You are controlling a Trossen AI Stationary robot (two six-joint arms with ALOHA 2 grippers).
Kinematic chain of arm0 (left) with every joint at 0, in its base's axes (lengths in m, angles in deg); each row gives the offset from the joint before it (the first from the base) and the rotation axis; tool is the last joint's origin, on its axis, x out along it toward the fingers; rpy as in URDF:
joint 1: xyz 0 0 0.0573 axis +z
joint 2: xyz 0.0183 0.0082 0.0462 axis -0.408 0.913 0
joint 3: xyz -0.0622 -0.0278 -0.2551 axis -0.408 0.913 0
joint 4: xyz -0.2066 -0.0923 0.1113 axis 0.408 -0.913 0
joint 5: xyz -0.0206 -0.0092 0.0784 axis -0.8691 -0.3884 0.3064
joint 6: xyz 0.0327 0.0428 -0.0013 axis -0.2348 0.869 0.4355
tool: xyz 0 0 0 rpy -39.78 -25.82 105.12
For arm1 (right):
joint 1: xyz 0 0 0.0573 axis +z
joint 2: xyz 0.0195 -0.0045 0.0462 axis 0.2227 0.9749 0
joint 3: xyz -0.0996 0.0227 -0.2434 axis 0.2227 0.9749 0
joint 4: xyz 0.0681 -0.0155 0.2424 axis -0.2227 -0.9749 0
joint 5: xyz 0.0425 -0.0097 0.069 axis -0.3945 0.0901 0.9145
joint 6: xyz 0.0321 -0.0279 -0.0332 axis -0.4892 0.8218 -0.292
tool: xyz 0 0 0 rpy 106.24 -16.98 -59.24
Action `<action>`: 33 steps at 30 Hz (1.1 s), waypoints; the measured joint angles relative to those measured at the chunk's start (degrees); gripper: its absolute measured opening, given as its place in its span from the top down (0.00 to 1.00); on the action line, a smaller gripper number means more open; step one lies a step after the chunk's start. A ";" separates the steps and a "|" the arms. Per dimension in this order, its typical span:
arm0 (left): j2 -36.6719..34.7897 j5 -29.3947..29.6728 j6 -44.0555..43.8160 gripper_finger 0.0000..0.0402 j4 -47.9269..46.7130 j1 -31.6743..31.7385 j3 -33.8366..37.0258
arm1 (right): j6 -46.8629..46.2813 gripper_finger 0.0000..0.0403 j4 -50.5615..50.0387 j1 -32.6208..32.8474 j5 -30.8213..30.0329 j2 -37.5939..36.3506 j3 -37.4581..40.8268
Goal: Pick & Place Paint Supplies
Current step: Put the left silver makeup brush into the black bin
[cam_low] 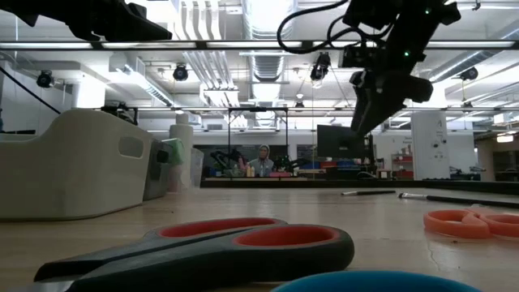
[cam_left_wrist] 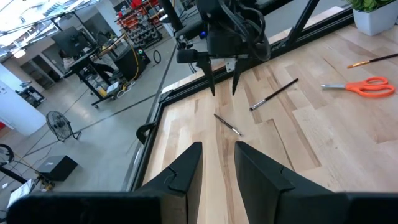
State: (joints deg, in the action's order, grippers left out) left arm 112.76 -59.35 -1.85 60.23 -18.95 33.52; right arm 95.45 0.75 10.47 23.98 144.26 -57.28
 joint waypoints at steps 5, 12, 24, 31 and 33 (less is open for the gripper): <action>0.00 0.00 0.00 0.75 0.00 0.00 0.00 | 4.68 0.51 0.32 -3.05 6.70 0.00 0.64; 0.01 -0.01 0.00 0.75 0.00 -0.01 0.00 | 13.54 0.51 1.58 -13.00 16.82 0.00 1.90; 0.02 -0.01 0.00 0.75 0.00 -0.02 0.00 | 21.10 0.51 9.92 -19.26 21.88 0.00 8.55; 0.02 0.00 0.00 0.75 0.00 -0.02 0.00 | 20.33 0.51 18.83 -19.48 23.27 0.00 14.55; 0.01 -0.01 0.00 0.75 0.00 -0.02 0.00 | 19.60 0.51 20.36 -19.41 24.28 0.00 15.91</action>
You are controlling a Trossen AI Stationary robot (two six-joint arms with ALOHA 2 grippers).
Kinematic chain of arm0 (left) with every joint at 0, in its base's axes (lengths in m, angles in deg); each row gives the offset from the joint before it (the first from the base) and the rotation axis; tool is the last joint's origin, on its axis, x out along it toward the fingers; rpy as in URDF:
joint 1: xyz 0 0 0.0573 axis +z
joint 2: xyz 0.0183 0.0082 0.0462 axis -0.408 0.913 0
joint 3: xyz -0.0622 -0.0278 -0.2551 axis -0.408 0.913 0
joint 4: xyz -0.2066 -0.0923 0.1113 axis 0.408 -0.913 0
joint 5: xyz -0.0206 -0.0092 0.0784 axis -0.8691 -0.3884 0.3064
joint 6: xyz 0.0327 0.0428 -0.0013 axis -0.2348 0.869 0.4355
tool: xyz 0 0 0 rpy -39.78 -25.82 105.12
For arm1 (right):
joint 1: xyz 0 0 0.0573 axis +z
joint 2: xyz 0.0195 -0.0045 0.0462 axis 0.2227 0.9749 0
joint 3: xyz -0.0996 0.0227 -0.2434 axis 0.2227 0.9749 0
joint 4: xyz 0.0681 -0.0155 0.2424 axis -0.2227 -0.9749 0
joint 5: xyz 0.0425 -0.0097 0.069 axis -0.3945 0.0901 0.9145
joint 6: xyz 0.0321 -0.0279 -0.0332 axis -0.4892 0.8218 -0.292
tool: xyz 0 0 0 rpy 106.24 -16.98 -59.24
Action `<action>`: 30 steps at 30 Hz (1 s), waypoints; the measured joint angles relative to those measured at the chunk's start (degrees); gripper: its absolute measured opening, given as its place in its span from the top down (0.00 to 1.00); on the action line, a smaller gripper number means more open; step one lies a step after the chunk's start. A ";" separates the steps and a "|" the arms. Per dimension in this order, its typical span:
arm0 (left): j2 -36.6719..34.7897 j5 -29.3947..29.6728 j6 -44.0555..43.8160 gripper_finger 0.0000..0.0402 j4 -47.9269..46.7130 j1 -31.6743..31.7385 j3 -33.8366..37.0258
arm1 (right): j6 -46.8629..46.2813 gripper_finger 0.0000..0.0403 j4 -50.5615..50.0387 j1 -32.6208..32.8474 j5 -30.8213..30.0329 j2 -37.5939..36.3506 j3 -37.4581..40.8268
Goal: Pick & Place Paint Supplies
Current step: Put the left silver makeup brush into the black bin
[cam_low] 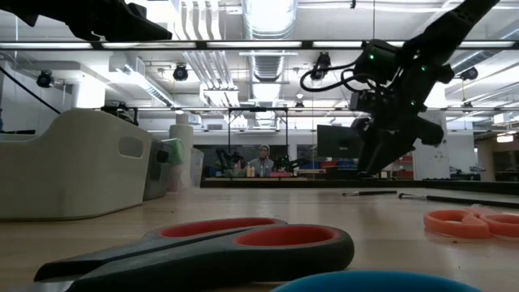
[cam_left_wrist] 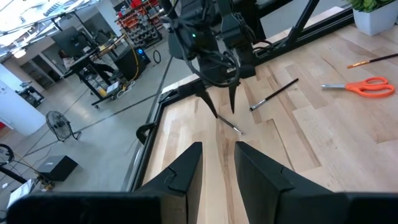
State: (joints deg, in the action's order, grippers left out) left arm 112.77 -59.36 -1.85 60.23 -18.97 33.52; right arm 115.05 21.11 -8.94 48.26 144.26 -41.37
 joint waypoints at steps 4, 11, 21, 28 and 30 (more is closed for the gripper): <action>-0.01 -0.01 0.00 0.75 0.00 -0.01 0.00 | -1.45 0.51 4.02 -0.34 0.30 0.00 2.40; -0.01 0.01 0.00 0.75 -0.01 -0.01 0.00 | -1.67 0.52 12.25 -2.83 4.24 0.02 7.09; 0.02 -0.01 0.01 0.75 0.00 -0.01 0.00 | -1.04 0.52 17.59 -3.13 4.81 0.02 11.27; -0.01 0.01 0.02 0.75 -0.02 -0.01 0.00 | -5.78 0.52 21.31 -3.56 5.90 5.47 11.45; 0.00 0.00 0.01 0.75 -0.01 0.00 0.00 | -7.07 0.52 23.95 -3.63 6.13 8.77 11.09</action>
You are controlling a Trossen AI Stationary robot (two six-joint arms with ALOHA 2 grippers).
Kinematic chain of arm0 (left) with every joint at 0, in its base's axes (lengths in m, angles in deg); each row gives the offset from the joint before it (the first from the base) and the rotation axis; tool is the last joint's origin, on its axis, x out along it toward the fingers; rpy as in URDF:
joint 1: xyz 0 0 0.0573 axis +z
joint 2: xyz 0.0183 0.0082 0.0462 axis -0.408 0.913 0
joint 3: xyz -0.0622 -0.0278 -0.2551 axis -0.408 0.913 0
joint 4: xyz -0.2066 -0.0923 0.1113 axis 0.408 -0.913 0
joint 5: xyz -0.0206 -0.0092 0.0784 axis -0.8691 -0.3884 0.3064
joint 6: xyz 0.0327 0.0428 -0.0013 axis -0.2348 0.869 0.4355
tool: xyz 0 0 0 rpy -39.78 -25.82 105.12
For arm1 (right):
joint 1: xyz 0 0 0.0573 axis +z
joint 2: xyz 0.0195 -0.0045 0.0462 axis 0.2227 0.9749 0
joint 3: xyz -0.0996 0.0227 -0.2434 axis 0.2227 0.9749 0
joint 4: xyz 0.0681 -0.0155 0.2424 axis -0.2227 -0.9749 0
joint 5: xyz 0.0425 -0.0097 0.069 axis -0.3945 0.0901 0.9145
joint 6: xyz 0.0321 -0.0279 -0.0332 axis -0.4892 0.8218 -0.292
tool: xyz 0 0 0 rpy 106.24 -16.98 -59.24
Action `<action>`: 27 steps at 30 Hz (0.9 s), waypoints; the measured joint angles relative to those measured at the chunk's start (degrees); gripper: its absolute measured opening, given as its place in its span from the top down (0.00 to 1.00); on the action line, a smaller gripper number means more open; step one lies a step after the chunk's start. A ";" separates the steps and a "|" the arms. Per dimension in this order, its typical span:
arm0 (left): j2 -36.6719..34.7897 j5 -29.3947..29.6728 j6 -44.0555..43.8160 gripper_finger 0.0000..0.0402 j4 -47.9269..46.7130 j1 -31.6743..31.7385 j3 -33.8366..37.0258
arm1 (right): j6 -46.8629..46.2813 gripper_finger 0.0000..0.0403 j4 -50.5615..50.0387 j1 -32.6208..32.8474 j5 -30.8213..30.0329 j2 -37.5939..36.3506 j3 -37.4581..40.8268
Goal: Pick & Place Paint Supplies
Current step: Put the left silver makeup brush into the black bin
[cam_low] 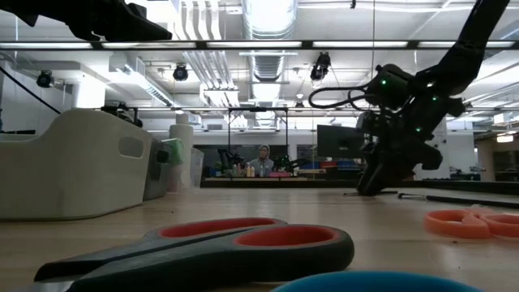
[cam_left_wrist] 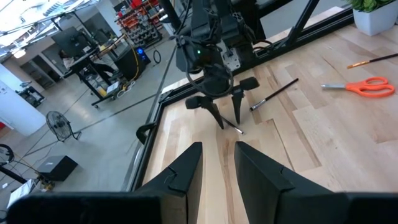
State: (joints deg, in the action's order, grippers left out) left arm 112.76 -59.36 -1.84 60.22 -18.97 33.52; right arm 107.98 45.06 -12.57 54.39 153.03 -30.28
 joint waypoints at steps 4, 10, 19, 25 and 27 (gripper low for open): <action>0.00 0.01 -0.01 0.75 0.01 0.02 0.00 | -1.04 0.52 2.40 -0.17 1.97 5.04 -1.64; 0.02 -0.01 0.00 0.75 0.01 0.00 0.00 | -0.38 0.53 1.93 -0.12 2.15 5.92 -2.82; 0.00 0.00 0.00 0.75 0.01 0.02 0.00 | -0.05 0.76 1.24 0.03 2.15 4.86 -2.60; 0.02 -0.01 -0.01 0.75 -0.01 0.00 0.00 | -1.02 0.93 1.57 -0.02 1.42 4.98 -2.62; 0.01 0.00 -0.01 0.75 0.00 0.01 0.00 | -1.02 0.96 1.57 -0.04 1.35 4.98 -2.62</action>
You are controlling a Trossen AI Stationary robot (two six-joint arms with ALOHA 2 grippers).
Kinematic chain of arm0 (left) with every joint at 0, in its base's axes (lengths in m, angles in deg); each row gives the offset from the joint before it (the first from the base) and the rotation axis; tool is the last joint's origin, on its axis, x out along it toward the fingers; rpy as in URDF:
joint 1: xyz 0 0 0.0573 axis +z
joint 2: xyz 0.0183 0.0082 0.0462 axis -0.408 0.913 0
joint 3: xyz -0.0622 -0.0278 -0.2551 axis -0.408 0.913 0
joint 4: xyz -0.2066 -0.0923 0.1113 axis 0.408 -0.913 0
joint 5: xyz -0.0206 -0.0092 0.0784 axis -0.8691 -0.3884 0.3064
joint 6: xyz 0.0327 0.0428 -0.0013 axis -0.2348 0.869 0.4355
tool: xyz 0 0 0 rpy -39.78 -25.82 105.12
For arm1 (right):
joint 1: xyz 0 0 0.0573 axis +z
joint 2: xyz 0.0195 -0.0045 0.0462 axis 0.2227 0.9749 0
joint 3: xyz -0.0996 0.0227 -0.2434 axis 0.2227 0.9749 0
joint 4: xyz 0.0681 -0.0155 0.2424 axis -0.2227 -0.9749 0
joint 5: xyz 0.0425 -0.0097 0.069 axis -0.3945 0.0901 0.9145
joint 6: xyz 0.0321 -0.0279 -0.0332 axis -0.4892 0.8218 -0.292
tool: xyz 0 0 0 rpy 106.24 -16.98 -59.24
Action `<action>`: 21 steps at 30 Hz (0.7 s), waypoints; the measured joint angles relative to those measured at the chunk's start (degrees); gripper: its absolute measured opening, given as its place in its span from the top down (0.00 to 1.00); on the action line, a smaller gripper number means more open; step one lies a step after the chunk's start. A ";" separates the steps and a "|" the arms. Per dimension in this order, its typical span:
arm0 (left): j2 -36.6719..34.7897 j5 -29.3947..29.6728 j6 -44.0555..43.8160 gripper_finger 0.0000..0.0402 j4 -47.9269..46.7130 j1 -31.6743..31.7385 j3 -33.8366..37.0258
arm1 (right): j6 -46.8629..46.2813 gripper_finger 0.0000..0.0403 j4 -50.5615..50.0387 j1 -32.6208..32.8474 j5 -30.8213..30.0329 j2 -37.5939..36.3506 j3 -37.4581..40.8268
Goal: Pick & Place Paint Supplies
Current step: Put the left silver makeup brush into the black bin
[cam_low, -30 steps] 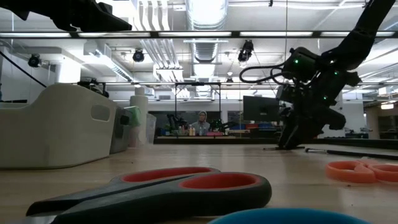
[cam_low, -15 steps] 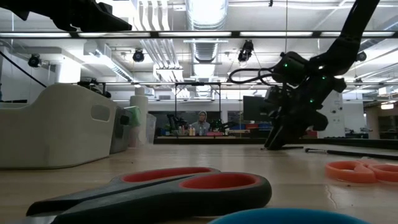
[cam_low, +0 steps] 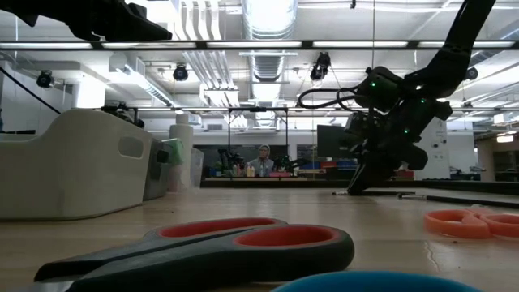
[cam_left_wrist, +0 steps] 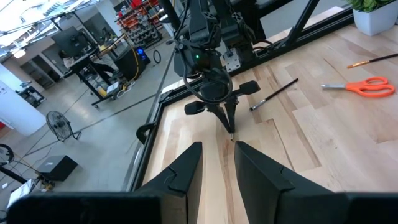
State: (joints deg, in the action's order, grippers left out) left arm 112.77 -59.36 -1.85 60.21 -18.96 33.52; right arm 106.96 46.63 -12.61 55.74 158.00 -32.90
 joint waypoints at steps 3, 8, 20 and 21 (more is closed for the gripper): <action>0.01 0.00 0.01 0.75 0.02 0.00 0.00 | -1.07 0.96 0.00 0.00 -0.05 0.00 0.00; -0.01 0.01 0.02 0.75 0.01 0.00 0.00 | -2.34 0.96 0.03 -0.02 -0.05 0.00 0.00; 0.00 0.01 0.00 0.75 -0.01 -0.01 0.00 | -4.86 0.96 0.48 -0.13 1.59 -1.42 0.20; 0.00 0.01 0.01 0.75 0.01 0.00 0.00 | -5.41 0.97 0.45 -0.13 1.83 -1.93 0.20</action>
State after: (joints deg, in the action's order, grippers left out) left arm 112.78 -59.36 -1.84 60.22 -18.96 33.52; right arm 101.56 47.08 -12.74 57.57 156.07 -32.70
